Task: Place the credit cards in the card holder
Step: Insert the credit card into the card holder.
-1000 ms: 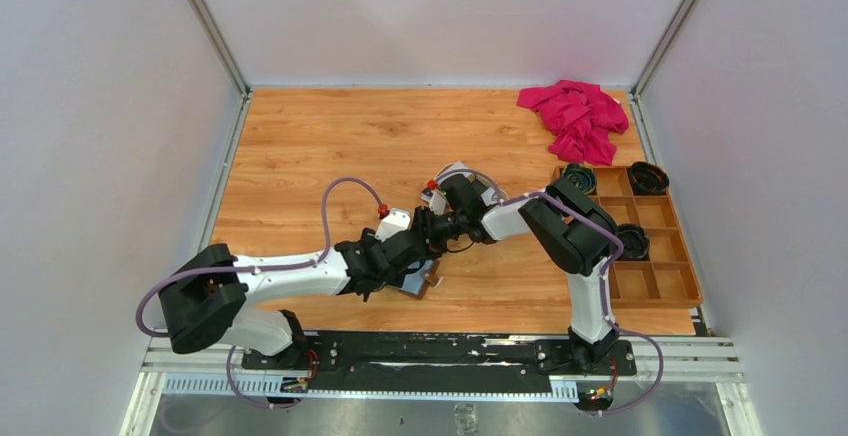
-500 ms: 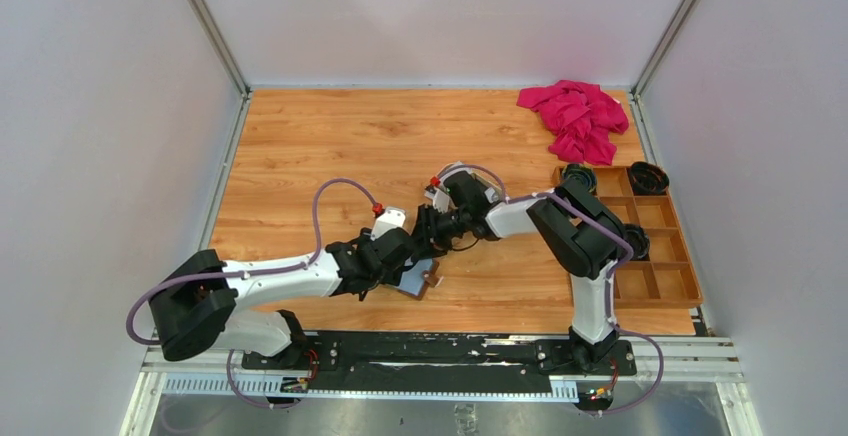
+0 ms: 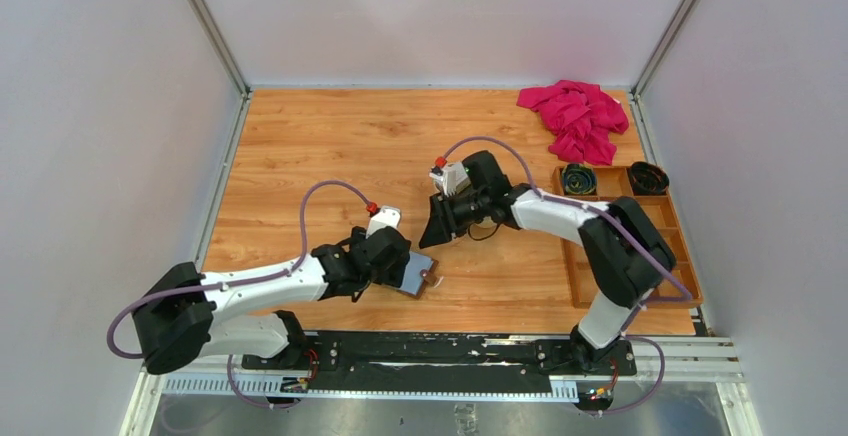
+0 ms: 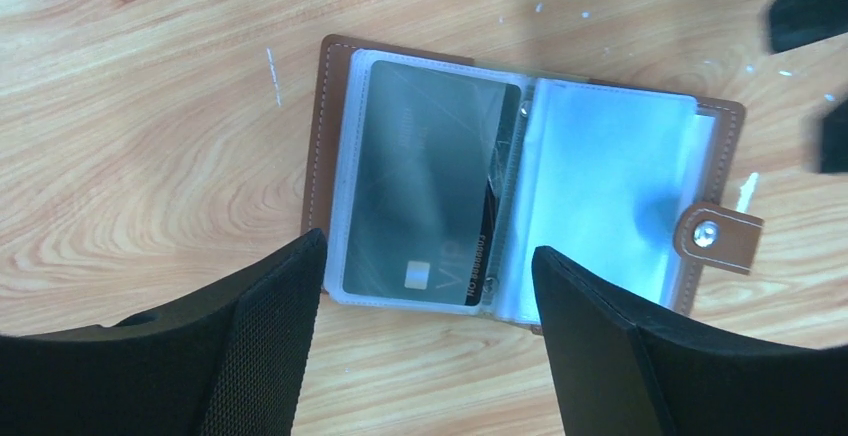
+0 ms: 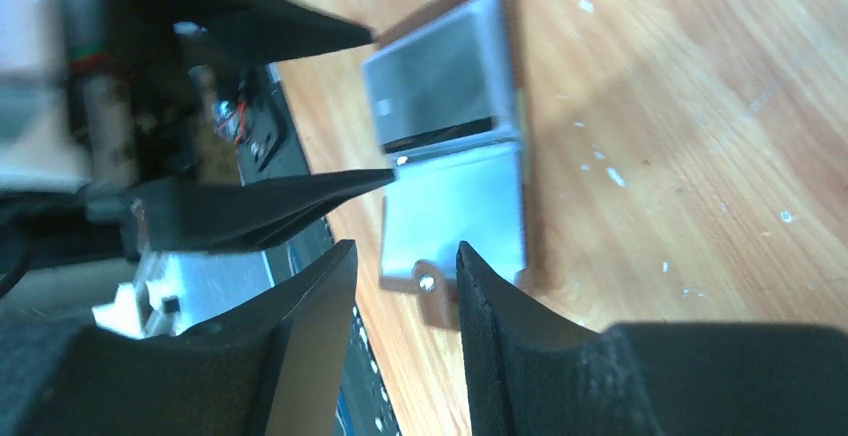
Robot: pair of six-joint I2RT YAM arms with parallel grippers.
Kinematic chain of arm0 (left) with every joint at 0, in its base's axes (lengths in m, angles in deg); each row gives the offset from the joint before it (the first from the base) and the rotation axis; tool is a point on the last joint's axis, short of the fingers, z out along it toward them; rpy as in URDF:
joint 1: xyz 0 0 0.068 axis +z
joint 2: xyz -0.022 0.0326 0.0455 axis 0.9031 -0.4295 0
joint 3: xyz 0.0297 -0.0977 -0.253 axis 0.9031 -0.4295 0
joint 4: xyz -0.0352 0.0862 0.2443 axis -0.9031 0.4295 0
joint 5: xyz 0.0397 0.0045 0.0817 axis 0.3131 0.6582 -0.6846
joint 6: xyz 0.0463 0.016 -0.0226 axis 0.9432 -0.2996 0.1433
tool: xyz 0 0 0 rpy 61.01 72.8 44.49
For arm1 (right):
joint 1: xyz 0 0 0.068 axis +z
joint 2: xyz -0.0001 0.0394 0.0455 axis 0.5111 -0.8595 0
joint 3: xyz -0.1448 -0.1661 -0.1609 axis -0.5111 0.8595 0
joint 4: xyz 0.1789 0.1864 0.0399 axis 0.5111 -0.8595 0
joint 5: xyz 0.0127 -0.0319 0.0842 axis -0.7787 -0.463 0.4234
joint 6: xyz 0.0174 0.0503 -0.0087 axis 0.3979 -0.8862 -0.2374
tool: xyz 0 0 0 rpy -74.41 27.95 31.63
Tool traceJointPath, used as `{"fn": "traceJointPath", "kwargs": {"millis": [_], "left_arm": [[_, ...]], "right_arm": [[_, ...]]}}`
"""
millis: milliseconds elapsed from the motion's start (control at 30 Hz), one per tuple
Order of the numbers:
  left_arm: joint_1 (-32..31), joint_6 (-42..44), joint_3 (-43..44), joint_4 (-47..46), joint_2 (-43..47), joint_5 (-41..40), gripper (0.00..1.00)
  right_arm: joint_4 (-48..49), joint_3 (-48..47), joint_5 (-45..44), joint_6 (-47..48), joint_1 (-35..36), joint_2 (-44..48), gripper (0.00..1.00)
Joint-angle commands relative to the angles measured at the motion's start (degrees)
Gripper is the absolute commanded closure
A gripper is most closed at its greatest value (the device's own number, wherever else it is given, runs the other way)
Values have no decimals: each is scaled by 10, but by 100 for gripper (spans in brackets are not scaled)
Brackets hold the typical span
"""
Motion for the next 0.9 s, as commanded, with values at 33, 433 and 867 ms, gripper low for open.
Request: {"fn": "traceJointPath", "kwargs": {"millis": [33, 433, 867], "left_arm": [[4, 15, -10, -13, 40, 37, 16], [28, 71, -1, -16, 147, 126, 0], [108, 180, 113, 39, 150, 228, 0]], "right_arm": [[-167, -21, 85, 354, -13, 119, 55], [-357, -46, 147, 610, -102, 233, 55], [-391, -41, 163, 647, -173, 275, 55]]}}
